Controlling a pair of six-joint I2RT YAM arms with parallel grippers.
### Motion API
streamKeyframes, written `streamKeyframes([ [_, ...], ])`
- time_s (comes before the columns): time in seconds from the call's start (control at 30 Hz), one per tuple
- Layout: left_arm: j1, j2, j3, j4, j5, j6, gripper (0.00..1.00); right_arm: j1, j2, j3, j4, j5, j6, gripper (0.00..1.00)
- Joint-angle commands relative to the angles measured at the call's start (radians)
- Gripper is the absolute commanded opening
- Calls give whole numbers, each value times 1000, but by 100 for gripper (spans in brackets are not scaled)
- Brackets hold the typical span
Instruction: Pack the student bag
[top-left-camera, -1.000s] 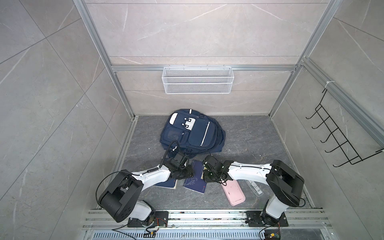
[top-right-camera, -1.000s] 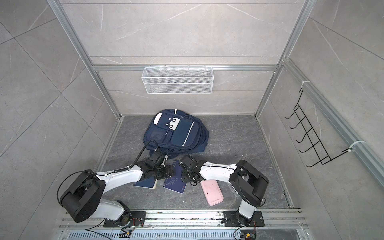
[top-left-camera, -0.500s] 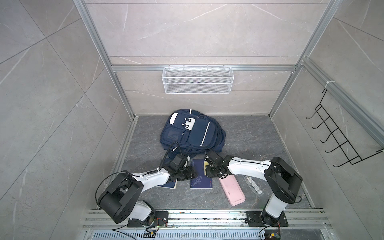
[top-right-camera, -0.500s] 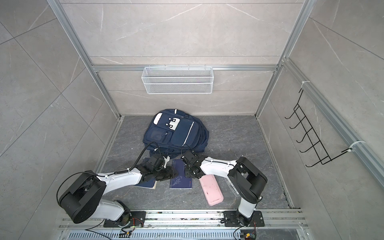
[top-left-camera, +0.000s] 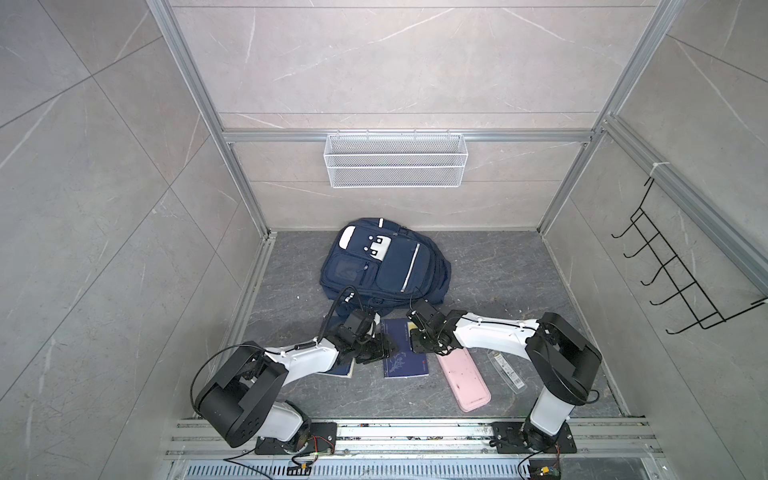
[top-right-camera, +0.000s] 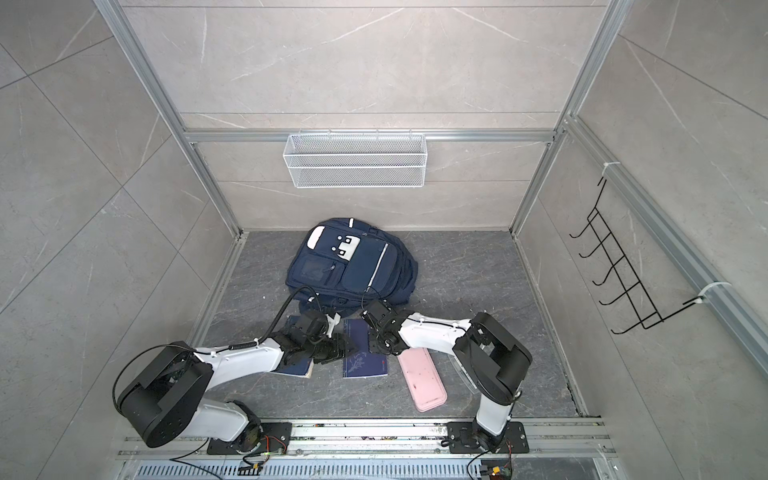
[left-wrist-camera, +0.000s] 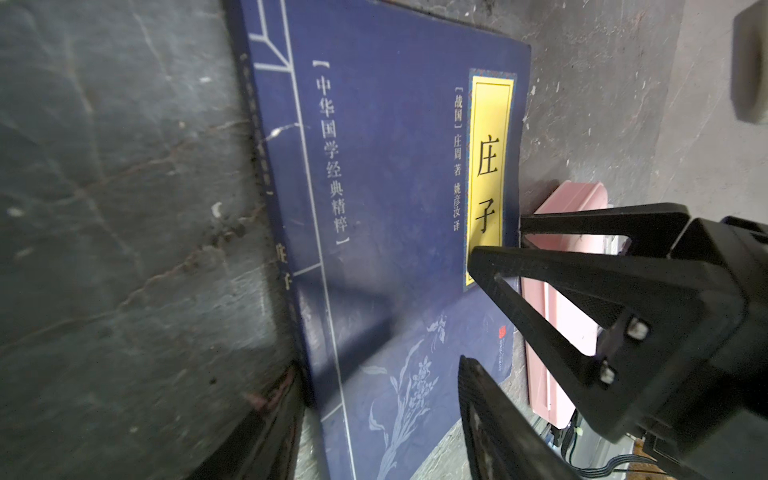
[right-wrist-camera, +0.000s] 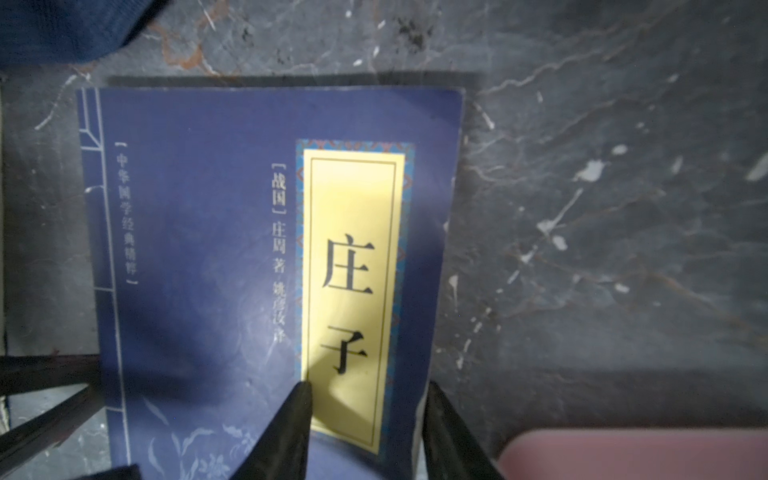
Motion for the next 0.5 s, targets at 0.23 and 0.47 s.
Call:
streamKeyframes([
  [0.23,-13,-38,-44,126,129,-58,57,13,91,-35,33,-66,4,40],
  [0.47,-12,-145,-29,101,132,-13,53,19,96,-35,35,-72,6,40],
])
